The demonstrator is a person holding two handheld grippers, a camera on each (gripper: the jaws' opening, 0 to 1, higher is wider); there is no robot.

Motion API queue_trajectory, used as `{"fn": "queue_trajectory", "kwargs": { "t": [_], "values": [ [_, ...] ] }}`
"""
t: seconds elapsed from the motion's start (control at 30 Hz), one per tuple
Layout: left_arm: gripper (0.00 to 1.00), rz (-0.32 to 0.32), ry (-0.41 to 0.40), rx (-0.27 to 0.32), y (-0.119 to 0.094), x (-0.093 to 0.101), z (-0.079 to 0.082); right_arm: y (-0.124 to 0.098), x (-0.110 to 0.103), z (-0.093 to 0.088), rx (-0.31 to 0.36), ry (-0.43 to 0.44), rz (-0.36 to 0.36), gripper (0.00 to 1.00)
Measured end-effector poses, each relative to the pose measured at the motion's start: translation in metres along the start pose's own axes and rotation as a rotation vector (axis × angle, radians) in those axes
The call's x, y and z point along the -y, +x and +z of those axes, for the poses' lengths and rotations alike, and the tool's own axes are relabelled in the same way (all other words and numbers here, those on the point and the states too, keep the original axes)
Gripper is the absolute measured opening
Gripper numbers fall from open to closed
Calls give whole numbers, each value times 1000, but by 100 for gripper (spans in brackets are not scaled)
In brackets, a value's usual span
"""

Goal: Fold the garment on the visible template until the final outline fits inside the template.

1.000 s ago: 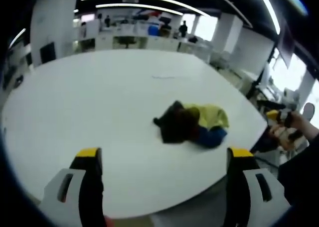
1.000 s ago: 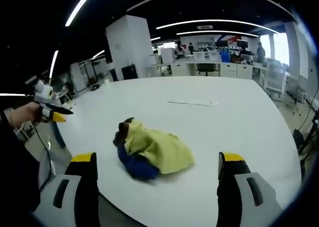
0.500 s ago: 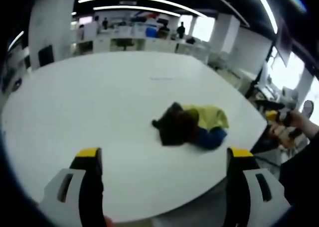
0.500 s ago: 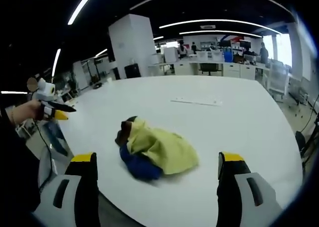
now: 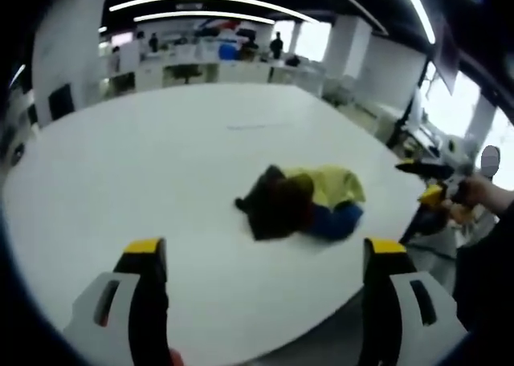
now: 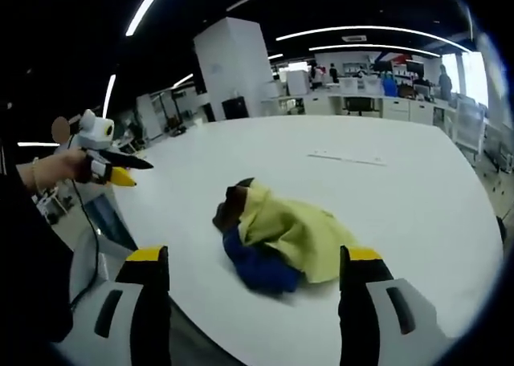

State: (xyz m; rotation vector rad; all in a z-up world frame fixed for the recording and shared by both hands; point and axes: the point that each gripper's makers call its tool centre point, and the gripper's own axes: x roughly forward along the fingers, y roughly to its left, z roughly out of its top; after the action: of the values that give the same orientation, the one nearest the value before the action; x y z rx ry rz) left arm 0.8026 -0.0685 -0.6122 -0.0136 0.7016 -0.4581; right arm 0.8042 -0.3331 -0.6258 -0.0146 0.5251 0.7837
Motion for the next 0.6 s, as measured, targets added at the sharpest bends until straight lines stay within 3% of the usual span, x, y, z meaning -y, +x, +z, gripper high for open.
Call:
{"fn": "queue_trajectory", "kwargs": {
  "t": [0.33, 0.6],
  "values": [
    [92, -44, 44, -6, 26, 5, 6, 25, -36, 13, 45, -13, 86, 73],
    [87, -60, 71, -11, 35, 5, 6, 51, -58, 7, 29, -110, 123, 61]
  ]
}}
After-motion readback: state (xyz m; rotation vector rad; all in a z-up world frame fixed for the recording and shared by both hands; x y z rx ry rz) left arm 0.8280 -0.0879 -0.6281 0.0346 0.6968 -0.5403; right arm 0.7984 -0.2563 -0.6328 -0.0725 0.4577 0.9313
